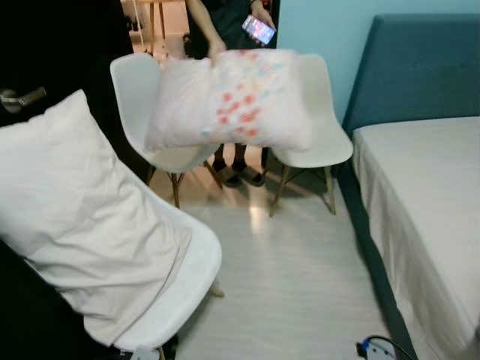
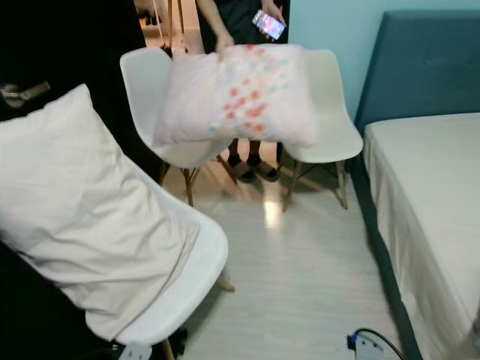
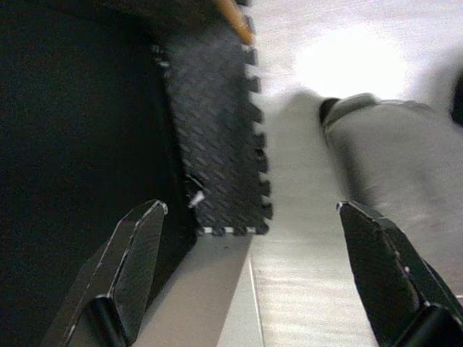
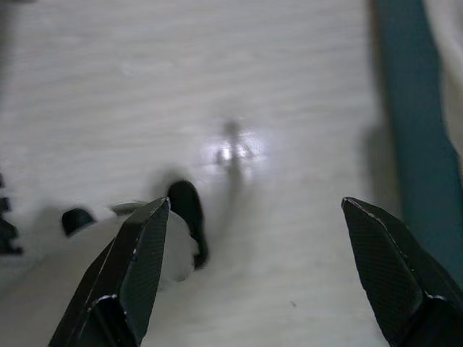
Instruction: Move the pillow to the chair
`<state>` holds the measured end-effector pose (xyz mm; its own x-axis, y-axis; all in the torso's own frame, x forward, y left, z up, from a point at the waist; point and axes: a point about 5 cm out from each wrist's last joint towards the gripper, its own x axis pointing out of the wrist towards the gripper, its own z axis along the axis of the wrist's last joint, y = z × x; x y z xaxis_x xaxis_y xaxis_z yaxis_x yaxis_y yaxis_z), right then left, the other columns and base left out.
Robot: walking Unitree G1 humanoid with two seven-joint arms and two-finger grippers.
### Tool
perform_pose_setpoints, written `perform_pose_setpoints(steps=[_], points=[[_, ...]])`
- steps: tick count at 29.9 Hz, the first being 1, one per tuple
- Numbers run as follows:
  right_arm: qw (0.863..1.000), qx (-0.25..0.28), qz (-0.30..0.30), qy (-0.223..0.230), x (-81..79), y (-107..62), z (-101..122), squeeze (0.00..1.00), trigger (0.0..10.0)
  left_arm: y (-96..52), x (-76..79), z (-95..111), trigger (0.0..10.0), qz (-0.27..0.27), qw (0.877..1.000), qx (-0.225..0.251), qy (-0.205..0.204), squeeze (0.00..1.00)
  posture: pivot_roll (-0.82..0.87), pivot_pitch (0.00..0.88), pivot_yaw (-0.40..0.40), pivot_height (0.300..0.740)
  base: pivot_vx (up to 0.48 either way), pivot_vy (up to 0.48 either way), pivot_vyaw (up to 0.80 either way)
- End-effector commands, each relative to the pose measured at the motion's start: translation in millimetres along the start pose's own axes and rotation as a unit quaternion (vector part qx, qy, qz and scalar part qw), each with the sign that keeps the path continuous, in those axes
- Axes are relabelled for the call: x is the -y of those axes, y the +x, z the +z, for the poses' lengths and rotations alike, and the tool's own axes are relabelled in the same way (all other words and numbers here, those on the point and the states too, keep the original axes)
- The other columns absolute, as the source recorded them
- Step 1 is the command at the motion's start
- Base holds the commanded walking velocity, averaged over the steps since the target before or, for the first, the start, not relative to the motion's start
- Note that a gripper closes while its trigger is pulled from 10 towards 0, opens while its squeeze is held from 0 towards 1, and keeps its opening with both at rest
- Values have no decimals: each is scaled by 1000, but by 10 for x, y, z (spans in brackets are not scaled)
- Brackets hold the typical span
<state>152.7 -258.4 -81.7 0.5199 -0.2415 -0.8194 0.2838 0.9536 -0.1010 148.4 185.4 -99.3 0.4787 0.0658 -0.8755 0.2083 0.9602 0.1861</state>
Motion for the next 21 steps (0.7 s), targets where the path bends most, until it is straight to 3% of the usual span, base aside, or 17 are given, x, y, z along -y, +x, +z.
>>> perform_pose_setpoints(steps=[1, 5, 13, 21], points=[[1000, -11, 4, 2, -46, -6, -61, 0, 10000, -16, -12, -118, 10000, -2, 1000, -22, 1, 0, 1, 67, 11, 720, -371, 0, 0], [1000, -16, 2, -2, -44, -5, -67, 0, 10000, -15, -17, -113, 10000, -2, 1000, -22, 2, 0, 0, 68, 11, 720, -371, 0, -213], [1000, -23, -5, -6, -31, -5, -76, 0, 10000, -12, 1, -96, 10000, -3, 1000, -19, 4, 0, -3, 68, 11, 720, -342, 0, -770], [1000, -24, -11, -10, -18, -5, -75, 0, 10000, -13, 11, -98, 10000, -3, 1000, -18, 5, 0, -3, 70, 8, 720, 0, 0, -757]])
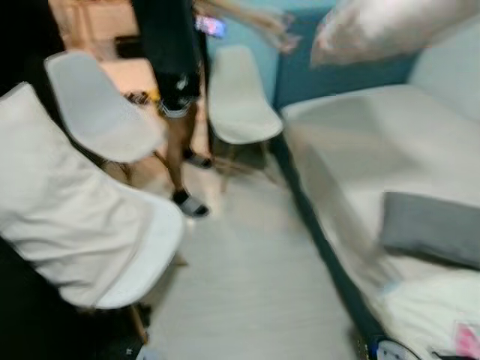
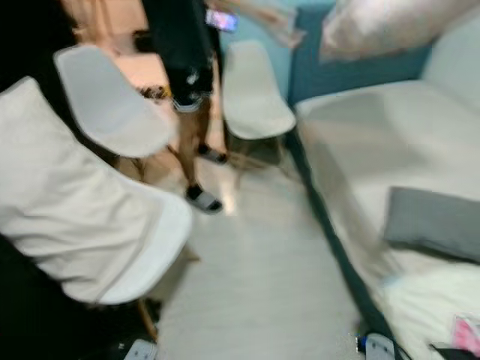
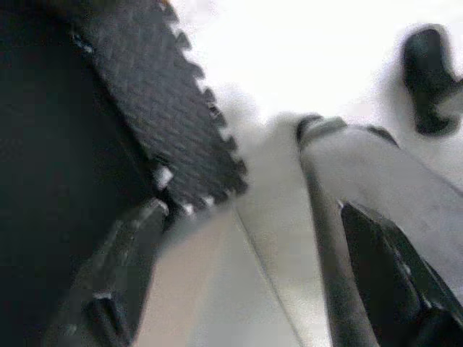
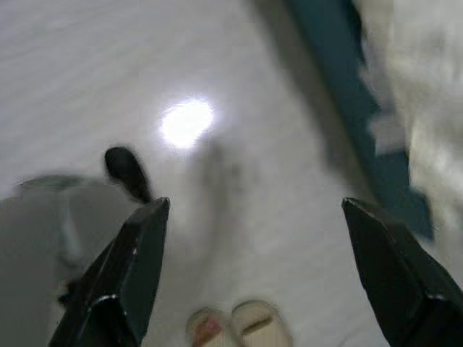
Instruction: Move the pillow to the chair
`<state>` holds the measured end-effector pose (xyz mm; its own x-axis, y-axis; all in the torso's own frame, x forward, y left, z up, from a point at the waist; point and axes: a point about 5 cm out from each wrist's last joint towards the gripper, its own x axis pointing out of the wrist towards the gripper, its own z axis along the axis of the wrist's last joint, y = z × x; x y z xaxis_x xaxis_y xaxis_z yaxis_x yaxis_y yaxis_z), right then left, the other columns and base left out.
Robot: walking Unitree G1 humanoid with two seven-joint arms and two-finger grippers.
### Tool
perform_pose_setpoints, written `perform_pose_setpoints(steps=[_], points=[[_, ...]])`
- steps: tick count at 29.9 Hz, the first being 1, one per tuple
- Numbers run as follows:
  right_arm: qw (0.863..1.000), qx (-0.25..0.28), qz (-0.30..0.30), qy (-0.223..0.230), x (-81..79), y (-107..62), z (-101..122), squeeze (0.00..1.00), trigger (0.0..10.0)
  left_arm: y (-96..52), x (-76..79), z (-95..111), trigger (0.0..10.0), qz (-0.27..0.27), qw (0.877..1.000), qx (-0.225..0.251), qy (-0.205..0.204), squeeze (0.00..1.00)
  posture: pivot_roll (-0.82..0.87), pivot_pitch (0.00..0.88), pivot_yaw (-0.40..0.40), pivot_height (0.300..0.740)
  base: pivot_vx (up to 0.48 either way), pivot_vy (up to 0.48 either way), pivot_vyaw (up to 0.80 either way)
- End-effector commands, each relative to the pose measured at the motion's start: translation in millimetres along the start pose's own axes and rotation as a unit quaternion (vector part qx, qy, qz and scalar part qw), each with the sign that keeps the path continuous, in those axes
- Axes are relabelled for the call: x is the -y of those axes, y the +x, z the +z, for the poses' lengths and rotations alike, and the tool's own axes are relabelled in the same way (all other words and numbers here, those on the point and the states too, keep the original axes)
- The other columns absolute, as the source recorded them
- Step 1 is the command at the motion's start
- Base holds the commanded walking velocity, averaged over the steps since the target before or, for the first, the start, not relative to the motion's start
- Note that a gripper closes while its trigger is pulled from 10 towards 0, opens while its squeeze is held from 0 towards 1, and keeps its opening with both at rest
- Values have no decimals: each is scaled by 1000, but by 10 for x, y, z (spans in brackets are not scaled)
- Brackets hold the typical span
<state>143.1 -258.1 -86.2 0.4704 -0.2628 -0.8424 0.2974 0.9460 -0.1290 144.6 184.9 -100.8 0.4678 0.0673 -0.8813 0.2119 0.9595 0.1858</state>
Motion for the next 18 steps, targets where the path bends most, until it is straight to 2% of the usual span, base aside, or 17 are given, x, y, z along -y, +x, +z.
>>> perform_pose_setpoints(steps=[1, 8, 18], points=[[1000, 1, 5, -9, -37, 6, 28, 0, 10000, -7, -4, -60, 10000, -2, 1000, -12, 3, 0, -3, 70, 8, 720, 0, 0, -756], [1000, -2, -1, -10, -33, 7, 26, 0, 10000, -6, -10, -54, 10000, -1, 1000, -11, 12, 0, -4, 67, 10, 720, 0, 0, -746], [1000, -8, -3, -27, -33, 10, 32, 0, 10000, -4, -18, -33, 10000, 4, 1000, -6, 30, 0, -3, 51, 11, 720, 0, 0, 0]])
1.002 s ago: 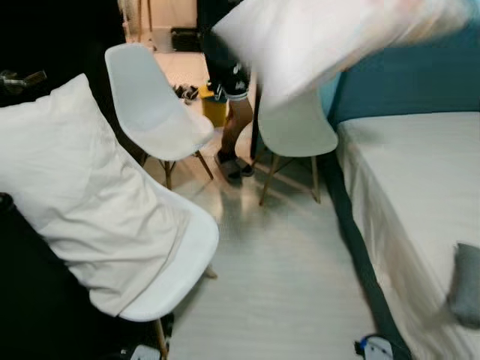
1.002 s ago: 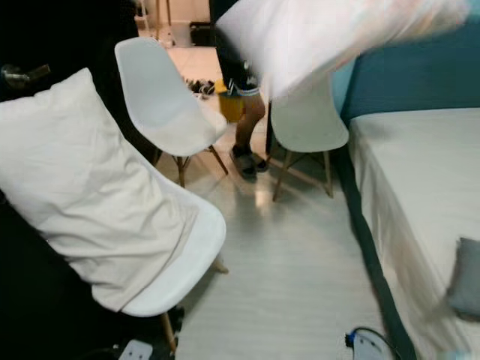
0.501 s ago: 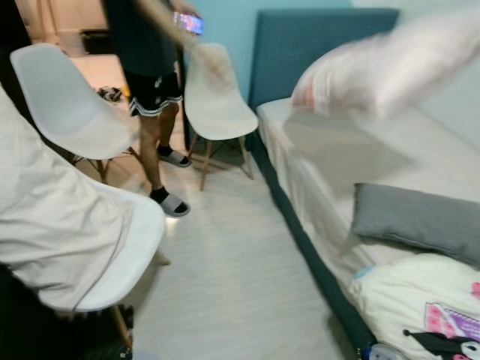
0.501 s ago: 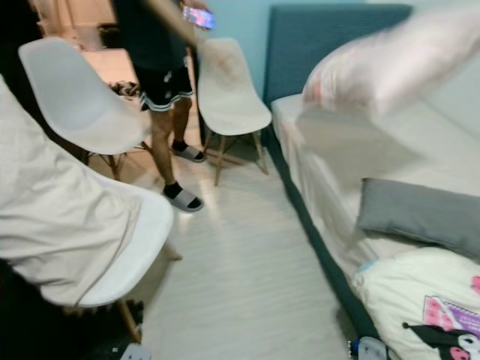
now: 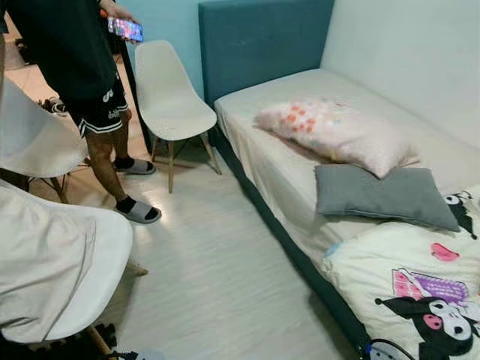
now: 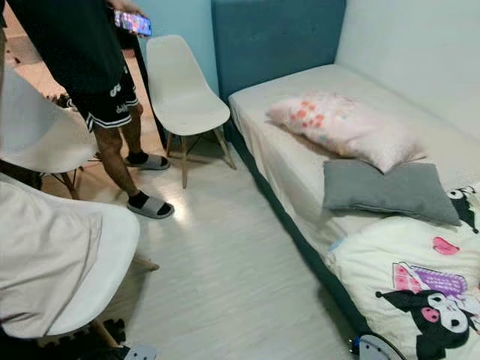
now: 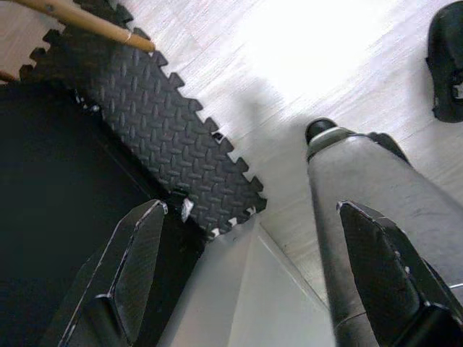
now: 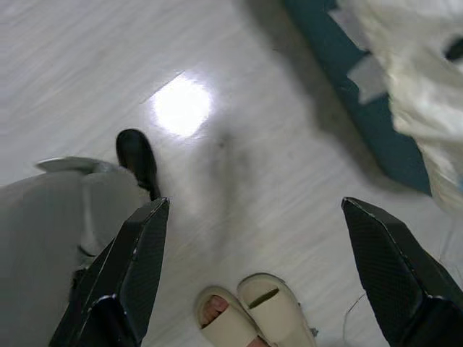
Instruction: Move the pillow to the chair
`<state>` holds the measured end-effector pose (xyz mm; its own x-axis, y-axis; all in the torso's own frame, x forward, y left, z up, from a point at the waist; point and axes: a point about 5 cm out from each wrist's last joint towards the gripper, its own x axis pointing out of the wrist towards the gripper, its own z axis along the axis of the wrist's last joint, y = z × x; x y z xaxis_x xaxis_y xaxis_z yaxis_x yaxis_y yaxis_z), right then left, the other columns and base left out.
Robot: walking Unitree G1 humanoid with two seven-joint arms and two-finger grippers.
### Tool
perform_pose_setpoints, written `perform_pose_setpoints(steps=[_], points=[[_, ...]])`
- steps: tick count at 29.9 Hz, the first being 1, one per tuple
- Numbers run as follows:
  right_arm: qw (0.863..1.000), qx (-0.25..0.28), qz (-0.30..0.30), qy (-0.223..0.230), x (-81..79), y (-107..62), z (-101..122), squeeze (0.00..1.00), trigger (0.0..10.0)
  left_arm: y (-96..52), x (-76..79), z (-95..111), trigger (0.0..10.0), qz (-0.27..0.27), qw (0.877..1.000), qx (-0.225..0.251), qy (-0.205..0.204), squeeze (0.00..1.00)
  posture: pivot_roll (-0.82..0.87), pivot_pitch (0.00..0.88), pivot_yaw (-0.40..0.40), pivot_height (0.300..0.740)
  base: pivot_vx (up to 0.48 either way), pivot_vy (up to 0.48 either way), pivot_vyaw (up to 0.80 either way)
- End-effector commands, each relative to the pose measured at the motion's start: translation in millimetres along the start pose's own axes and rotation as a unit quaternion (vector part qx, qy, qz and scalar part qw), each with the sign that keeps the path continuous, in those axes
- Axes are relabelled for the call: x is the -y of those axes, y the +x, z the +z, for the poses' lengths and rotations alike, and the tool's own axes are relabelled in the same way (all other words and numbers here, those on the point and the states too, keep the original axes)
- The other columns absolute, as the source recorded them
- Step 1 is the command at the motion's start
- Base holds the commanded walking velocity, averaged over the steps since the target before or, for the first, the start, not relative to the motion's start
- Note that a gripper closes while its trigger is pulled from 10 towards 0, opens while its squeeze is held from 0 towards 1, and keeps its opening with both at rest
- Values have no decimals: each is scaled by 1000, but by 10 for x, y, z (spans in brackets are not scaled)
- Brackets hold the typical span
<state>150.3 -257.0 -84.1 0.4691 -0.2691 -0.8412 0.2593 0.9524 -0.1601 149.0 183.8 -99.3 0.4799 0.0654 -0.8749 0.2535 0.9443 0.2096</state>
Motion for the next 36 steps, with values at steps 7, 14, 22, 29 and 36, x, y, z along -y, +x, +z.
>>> perform_pose_setpoints(steps=[7, 14, 22, 29, 36], points=[[1000, -20, -1, -21, -2, -2, -44, 0, 10000, -4, -53, -36, 10000, 8, 1000, -6, 11, 0, -2, 45, 12, 720, 0, 0, -89], [1000, -20, -5, -16, 3, -2, -46, 0, 10000, -2, -60, -18, 10000, 9, 1000, -3, 7, 0, -3, 54, 12, 720, 0, 0, -696], [999, 12, -10, 35, -3, -8, -24, 0, 10000, -4, -36, -18, 10000, -3, 1000, 4, -17, 0, -4, 65, 13, 720, 0, 0, -684], [993, 48, 11, 104, -22, 1, 116, 0, 10000, -6, -34, -31, 10000, -6, 1000, 2, -6, 0, -8, 68, 17, 720, 192, 0, -63], [983, 104, 18, 149, -4, 18, 523, 0, 10000, -7, -32, -32, 10000, -8, 1000, 3, -6, 0, -7, 68, 16, 720, 349, 0, 0]])
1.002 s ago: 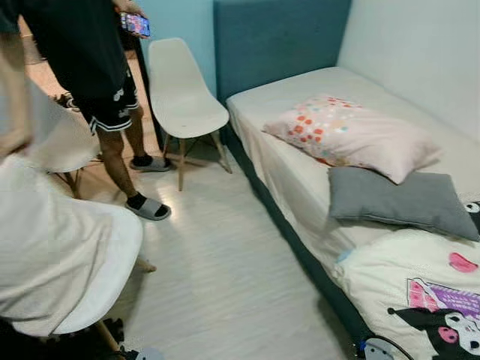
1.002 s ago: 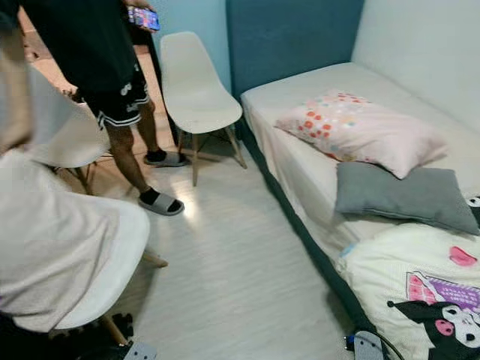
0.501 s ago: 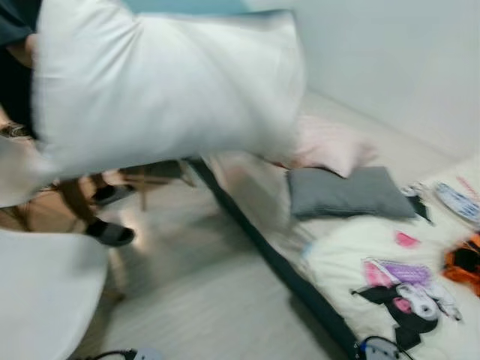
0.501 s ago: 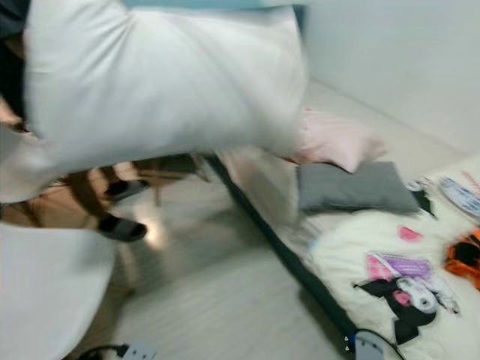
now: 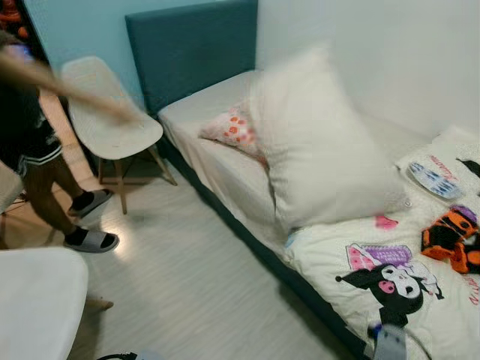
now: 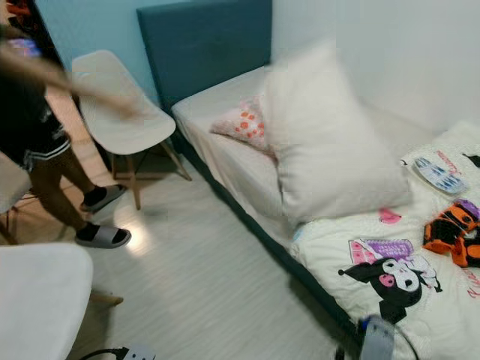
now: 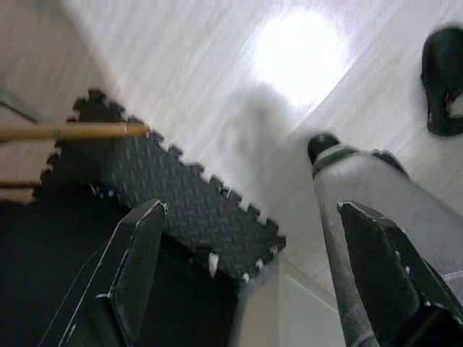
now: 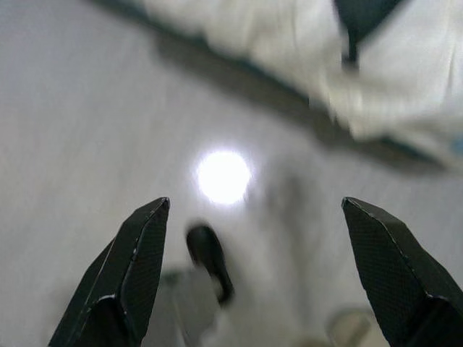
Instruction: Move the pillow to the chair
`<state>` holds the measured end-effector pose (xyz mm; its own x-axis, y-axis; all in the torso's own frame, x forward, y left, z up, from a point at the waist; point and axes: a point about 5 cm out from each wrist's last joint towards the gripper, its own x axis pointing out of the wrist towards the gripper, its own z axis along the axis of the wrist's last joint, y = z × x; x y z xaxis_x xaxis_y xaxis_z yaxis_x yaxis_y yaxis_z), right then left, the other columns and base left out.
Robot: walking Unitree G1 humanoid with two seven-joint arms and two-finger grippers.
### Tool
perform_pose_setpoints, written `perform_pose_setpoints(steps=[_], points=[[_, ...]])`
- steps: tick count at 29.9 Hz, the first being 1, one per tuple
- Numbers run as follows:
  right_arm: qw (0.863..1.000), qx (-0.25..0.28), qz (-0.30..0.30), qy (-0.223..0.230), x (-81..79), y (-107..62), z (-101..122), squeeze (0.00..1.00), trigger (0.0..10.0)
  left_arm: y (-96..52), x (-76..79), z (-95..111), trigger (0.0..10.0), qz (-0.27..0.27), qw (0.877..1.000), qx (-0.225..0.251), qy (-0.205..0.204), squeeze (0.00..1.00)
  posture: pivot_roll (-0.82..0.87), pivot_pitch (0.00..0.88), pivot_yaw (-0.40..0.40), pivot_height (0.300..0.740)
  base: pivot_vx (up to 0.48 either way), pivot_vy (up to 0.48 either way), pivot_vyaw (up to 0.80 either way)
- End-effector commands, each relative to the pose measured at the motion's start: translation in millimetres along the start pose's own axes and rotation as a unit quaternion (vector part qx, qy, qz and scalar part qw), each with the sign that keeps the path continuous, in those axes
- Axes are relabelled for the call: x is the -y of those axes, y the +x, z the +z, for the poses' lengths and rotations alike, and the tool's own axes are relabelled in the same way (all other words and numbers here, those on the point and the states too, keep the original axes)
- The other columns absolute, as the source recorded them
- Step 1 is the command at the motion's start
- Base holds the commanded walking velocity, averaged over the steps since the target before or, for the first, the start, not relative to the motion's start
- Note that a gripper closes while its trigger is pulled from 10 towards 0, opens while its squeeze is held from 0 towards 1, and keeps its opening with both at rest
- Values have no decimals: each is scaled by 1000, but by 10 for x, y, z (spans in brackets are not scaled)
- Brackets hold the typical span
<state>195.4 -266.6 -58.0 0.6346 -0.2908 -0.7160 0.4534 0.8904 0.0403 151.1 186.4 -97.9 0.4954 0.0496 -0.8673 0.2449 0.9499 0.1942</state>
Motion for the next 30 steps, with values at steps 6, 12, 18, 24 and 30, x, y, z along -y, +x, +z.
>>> perform_pose_setpoints(steps=[6, 12, 18, 24, 30], points=[[990, 77, 65, 95, -186, 50, 383, 0, 10000, -8, -1, -48, 10000, -4, 1000, -7, 3, 0, -12, 67, 18, 720, 348, 0, 0], [980, 117, 103, 125, -269, 58, 602, 0, 10000, -6, 16, -40, 10000, -6, 1000, -6, 4, 0, -4, 67, 15, 720, 348, 0, 0], [957, 158, 127, 208, -259, 52, 816, 0, 10000, -7, 15, -42, 10000, -7, 1000, -5, 5, 0, -9, 69, 18, 720, 347, 0, 0], [941, 178, 103, 269, -88, 51, 994, 0, 10000, -9, 12, -55, 10000, -9, 1000, -7, 7, 0, -10, 71, 19, 720, 347, 0, -465], [927, 200, 68, 310, 157, 23, 1035, 0, 10000, -10, 20, -60, 10000, -11, 1000, -8, 8, 0, -9, 71, 18, 720, 347, 0, -683]])
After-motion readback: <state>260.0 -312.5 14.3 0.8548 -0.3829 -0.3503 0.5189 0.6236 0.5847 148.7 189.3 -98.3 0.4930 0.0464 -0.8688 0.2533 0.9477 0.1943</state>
